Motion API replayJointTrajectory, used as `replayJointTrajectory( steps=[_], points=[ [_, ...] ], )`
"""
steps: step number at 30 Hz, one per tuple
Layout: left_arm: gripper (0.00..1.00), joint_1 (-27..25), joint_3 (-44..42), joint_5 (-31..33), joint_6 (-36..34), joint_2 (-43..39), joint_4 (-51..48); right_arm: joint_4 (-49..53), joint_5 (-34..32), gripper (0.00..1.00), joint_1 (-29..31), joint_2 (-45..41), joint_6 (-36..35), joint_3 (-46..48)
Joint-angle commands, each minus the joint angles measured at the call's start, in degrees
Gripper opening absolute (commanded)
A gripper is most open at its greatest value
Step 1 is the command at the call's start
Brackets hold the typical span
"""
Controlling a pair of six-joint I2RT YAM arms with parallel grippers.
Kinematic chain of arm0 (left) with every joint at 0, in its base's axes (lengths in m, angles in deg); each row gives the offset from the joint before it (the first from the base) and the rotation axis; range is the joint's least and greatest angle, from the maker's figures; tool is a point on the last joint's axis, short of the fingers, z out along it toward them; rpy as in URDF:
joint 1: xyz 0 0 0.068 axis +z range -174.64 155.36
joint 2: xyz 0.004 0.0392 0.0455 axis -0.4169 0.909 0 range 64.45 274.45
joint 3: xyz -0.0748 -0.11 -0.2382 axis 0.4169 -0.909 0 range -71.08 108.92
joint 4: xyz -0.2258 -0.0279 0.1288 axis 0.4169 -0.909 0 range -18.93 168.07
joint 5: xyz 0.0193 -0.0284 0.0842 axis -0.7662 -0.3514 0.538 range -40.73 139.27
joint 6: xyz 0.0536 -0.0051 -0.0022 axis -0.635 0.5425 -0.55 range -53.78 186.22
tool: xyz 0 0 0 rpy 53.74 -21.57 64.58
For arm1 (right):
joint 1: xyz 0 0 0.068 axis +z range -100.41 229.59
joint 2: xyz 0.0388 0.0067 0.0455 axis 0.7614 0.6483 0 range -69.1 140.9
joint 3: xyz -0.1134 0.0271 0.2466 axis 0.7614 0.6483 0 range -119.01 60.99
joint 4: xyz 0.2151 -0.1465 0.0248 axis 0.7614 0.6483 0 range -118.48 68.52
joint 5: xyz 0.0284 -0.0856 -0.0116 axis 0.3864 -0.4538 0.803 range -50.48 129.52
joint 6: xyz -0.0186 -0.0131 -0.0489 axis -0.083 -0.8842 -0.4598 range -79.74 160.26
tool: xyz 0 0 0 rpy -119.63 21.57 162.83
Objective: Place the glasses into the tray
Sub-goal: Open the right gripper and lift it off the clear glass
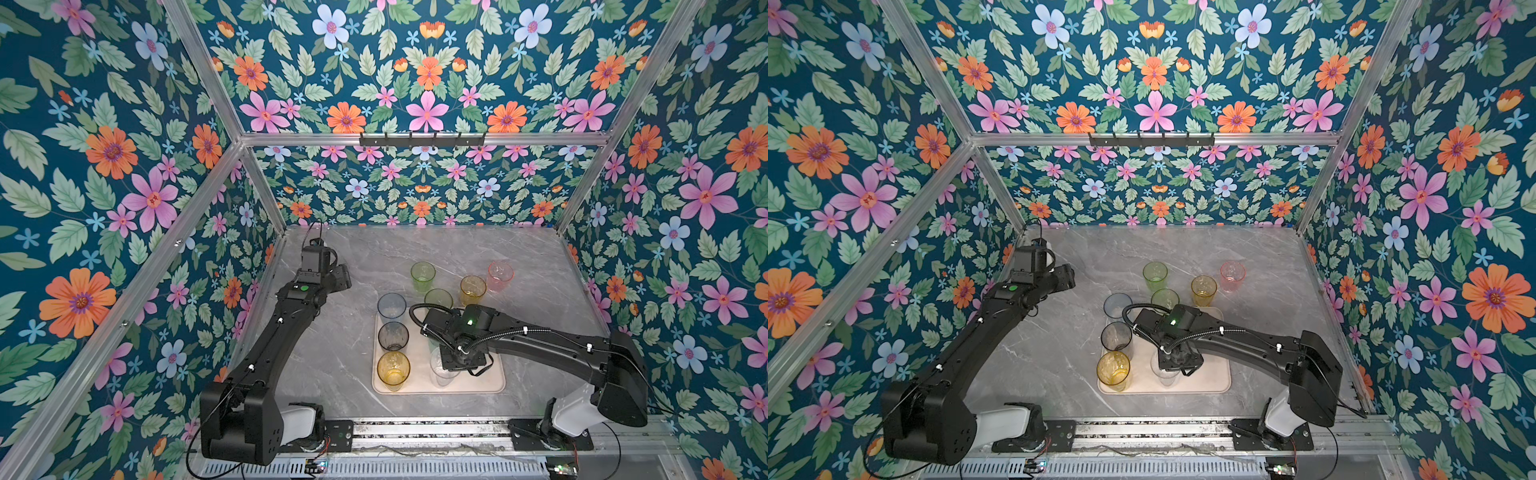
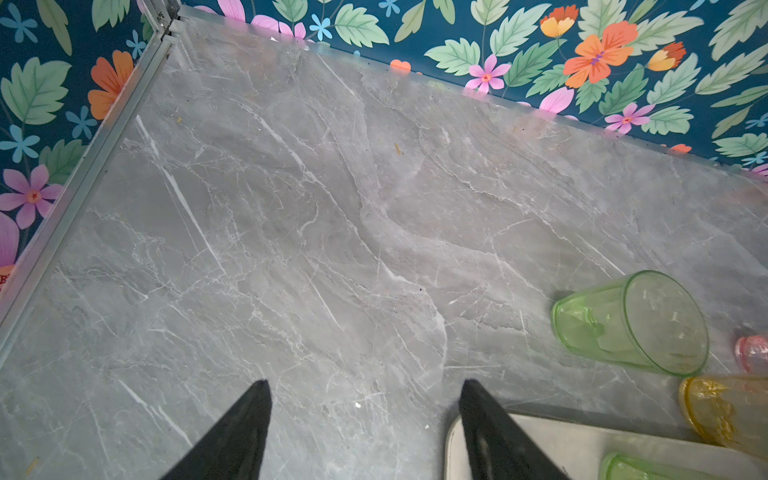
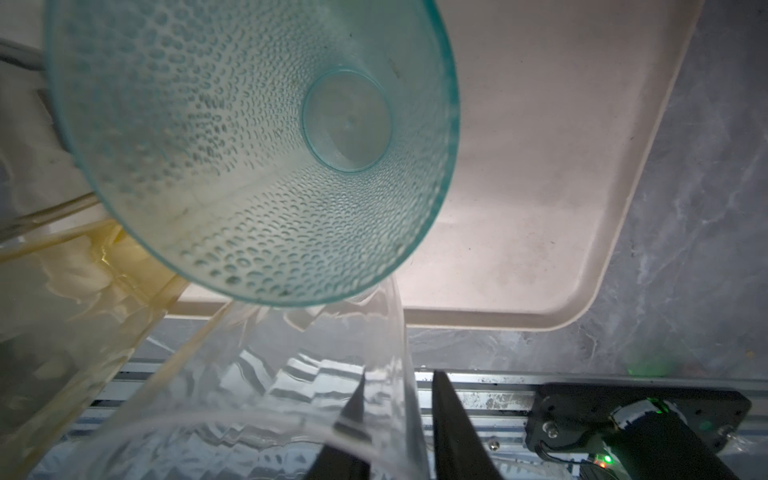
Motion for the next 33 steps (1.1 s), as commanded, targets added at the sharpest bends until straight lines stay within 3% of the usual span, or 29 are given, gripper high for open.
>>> replayJointTrajectory(
  steps=[1, 7, 17, 33],
  points=[
    [0.74, 0.07, 0.0, -0.11, 0.26, -0.13, 0.16, 1.45, -0.13, 0.3, 0.03, -1.15, 0.99, -1.19],
    [0.74, 0.07, 0.1, 0.06, 0.2, -0.05, 0.16, 1.26, -0.3, 0.39, 0.03, -4.97, -0.14, -2.85],
    [0.74, 0.07, 0.28, 0.24, 0.22, 0.65, 0.16, 3.43, -4.02, 0.41, -0.38, -10.02, -2.61, -6.97],
    [0.74, 0.07, 0.19, -0.55, 0.04, 1.58, 0.77, -1.37, -5.78, 0.4, -16.92, -9.83, -17.54, -15.99]
  ],
)
